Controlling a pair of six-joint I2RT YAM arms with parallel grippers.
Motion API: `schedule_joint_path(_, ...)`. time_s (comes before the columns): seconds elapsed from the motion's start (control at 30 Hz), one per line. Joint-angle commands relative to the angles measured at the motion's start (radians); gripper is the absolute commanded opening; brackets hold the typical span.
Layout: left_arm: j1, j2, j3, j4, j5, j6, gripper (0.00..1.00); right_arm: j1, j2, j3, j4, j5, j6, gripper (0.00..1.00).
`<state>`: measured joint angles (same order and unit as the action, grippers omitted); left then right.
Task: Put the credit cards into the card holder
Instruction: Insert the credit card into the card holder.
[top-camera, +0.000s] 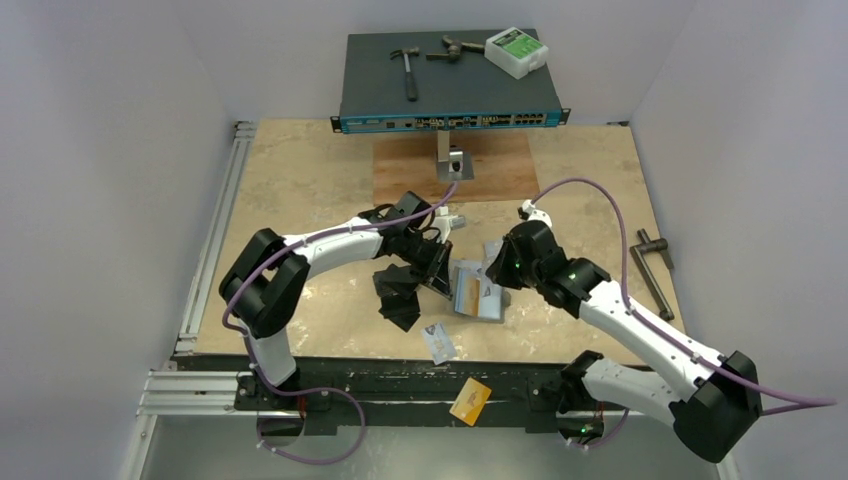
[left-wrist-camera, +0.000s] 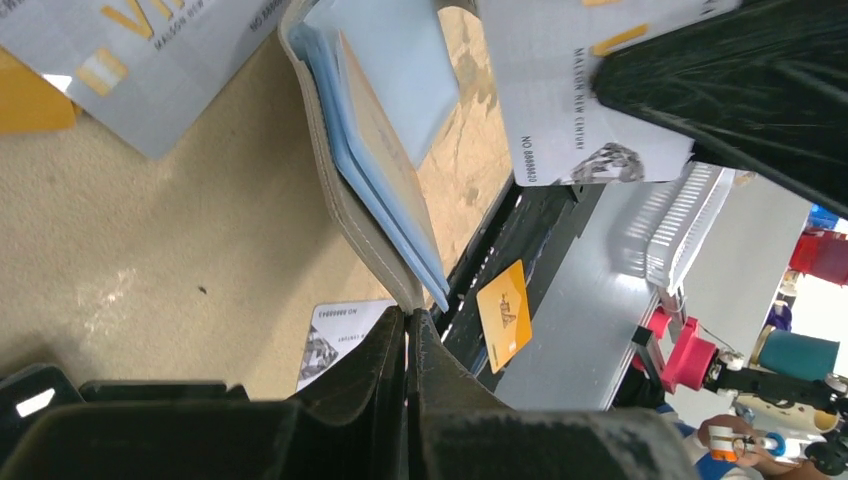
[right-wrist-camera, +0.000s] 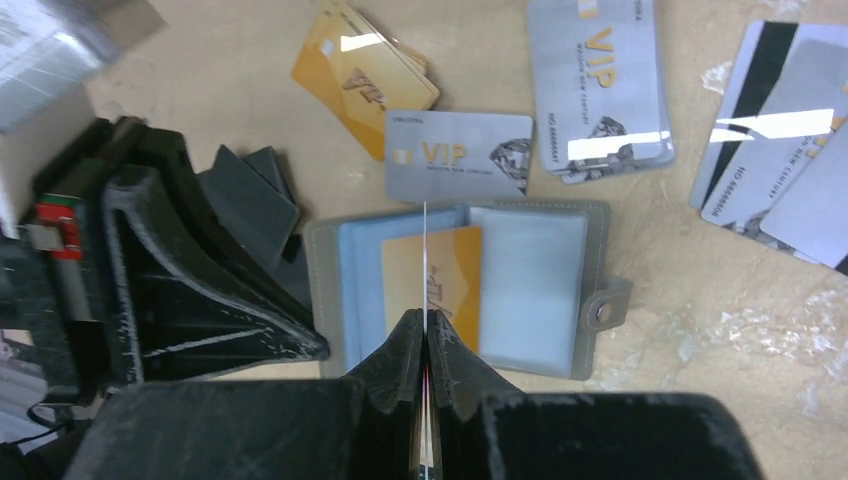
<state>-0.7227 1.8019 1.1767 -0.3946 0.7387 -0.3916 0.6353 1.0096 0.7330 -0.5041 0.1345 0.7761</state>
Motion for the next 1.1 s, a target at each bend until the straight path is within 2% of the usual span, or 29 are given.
schedule_joint_path(0.0,-0.004,-0.043,0.032,-0.076,-0.001,0.019,0.00,0.030,0.031,0.085,0.068,-0.006,-0.023,0.00)
schedule_joint_path(0.5,0.014,-0.039,-0.015,-0.047,-0.001,-0.077,0.00,0.267,0.196,0.187,0.107,0.234,0.067,0.00)
schedule_joint_path(0.73,0.031,-0.037,-0.040,-0.014,0.022,-0.117,0.00,0.322,0.192,0.159,0.077,0.352,0.149,0.00)
schedule_joint_path(1.07,0.042,-0.031,-0.055,0.014,0.044,-0.147,0.00,0.380,0.261,0.150,0.081,0.426,0.188,0.00)
